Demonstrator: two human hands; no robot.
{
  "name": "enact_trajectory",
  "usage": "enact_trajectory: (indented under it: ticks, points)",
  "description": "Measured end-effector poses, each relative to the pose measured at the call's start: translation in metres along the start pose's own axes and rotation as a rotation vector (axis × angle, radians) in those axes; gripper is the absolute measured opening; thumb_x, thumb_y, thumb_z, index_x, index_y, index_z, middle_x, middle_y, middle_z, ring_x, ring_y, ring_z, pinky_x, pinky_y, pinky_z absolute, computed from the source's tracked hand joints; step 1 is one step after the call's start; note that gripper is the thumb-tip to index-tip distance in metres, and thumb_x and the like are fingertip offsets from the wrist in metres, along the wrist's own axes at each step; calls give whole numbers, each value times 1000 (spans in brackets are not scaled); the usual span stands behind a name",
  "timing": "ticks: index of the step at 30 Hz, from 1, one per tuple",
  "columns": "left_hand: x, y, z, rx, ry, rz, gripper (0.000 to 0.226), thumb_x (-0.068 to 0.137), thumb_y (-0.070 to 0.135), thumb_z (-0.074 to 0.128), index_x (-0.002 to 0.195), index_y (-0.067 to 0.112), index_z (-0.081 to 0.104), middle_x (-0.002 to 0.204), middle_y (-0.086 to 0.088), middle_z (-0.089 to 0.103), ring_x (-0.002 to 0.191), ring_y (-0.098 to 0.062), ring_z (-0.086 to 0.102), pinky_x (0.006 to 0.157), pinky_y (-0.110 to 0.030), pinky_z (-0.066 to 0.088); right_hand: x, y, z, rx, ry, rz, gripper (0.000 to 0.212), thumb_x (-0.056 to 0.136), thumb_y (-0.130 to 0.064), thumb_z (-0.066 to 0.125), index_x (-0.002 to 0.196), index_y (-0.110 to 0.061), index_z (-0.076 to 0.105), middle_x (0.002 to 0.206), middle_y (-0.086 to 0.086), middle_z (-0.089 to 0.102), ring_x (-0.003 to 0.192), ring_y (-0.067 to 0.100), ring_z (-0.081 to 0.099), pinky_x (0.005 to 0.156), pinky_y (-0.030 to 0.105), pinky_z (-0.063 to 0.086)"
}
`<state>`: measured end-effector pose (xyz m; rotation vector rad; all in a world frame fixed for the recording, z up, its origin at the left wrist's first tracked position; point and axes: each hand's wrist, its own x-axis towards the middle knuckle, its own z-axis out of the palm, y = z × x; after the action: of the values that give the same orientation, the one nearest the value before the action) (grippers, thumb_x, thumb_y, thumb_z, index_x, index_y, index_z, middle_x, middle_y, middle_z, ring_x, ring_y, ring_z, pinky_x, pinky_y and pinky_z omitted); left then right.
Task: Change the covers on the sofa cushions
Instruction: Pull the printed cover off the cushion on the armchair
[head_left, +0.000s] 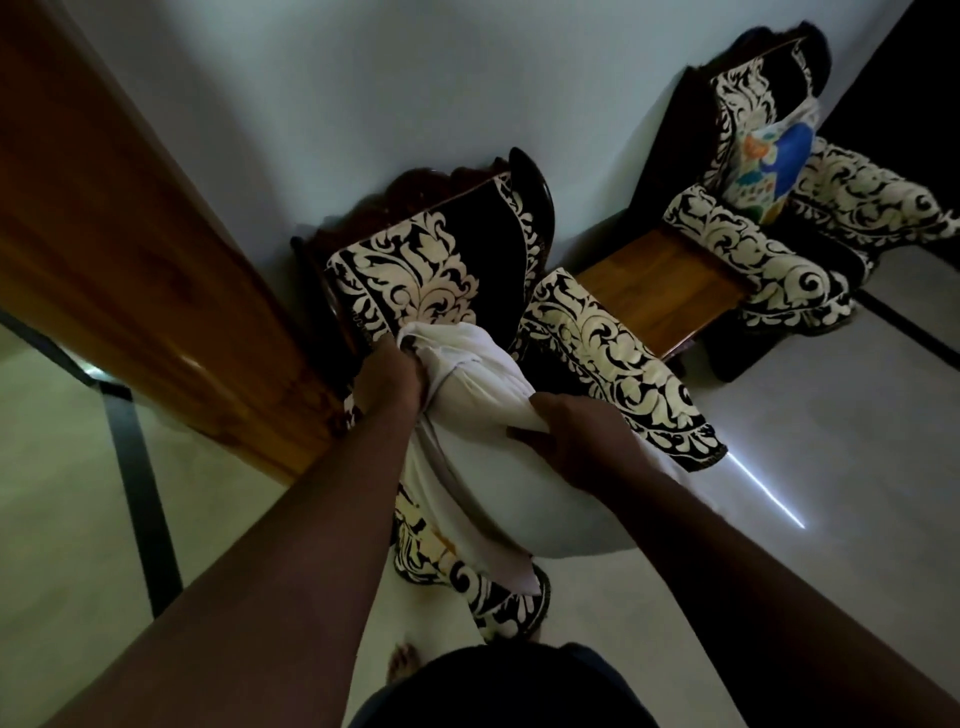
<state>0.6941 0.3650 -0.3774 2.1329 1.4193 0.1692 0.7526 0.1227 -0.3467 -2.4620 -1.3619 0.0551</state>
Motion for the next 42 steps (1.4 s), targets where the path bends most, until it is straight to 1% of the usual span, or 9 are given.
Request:
enact_trajectory:
  ticks: [5, 9, 14, 18, 21, 23, 29, 34, 42]
  points:
    - [24, -9, -18, -36, 39, -105, 42, 108, 35, 40, 136, 6, 52, 129, -21, 60, 113, -36, 59, 79, -39, 40, -31, 32, -33, 83, 108, 75, 39, 86, -56, 69, 94, -18, 64, 76, 2, 69, 70, 29, 67, 58, 33, 50]
    - [51, -10, -25, -210, -94, -108, 45, 102, 32, 49, 140, 9, 53, 139, -23, 55, 125, -40, 54, 100, -43, 43, -27, 50, -41, 245, 187, 183, 37, 84, -49, 77, 94, -15, 66, 74, 0, 69, 68, 25, 66, 56, 31, 41]
    - [27, -5, -5, -126, -94, -41, 49, 105, 42, 41, 144, 13, 48, 142, -21, 51, 128, -39, 50, 98, -43, 40, 5, 86, -43, 427, 173, 357, 38, 86, -48, 75, 110, -19, 71, 97, 0, 74, 82, 17, 66, 70, 31, 50]
    - [37, -55, -6, -80, -33, -169, 47, 106, 37, 43, 142, 8, 49, 143, -24, 51, 130, -42, 49, 103, -46, 39, 4, 128, -53, 518, 225, 474, 40, 84, -40, 79, 118, -20, 72, 106, -1, 74, 92, 16, 70, 81, 36, 57]
    - [59, -81, 2, -72, -68, -217, 53, 98, 43, 44, 132, 4, 56, 138, -29, 53, 126, -46, 51, 107, -48, 42, 13, 139, -57, 533, 232, 528, 40, 86, -36, 78, 121, -17, 70, 105, -1, 72, 85, 3, 65, 71, 18, 53]
    - [70, -81, 15, -70, -115, -234, 59, 93, 48, 43, 128, 4, 58, 140, -30, 50, 129, -48, 47, 111, -54, 39, 30, 139, -54, 492, 217, 539, 40, 89, -36, 76, 123, -15, 69, 105, 2, 71, 86, 8, 65, 64, 14, 46]
    - [53, -50, 56, -224, -233, -169, 50, 104, 41, 46, 144, 10, 47, 143, -17, 53, 130, -40, 49, 104, -43, 40, 110, 138, -11, 140, 88, 378, 38, 91, -39, 72, 119, -14, 70, 108, 14, 74, 95, 31, 68, 74, 31, 42]
    - [59, -27, 95, -230, -271, -172, 48, 105, 43, 45, 142, 12, 48, 138, -17, 58, 124, -37, 56, 88, -35, 40, 181, 160, 54, -162, -87, 213, 27, 91, -32, 67, 118, -26, 69, 113, 7, 71, 102, 31, 63, 90, 43, 44]
    - [87, -22, 162, -227, -222, -357, 48, 102, 48, 48, 134, 13, 53, 132, -14, 61, 120, -34, 58, 97, -39, 45, 291, 205, 189, -296, -502, -39, 35, 100, -21, 43, 128, -33, 61, 129, 3, 63, 123, 31, 53, 110, 54, 29]
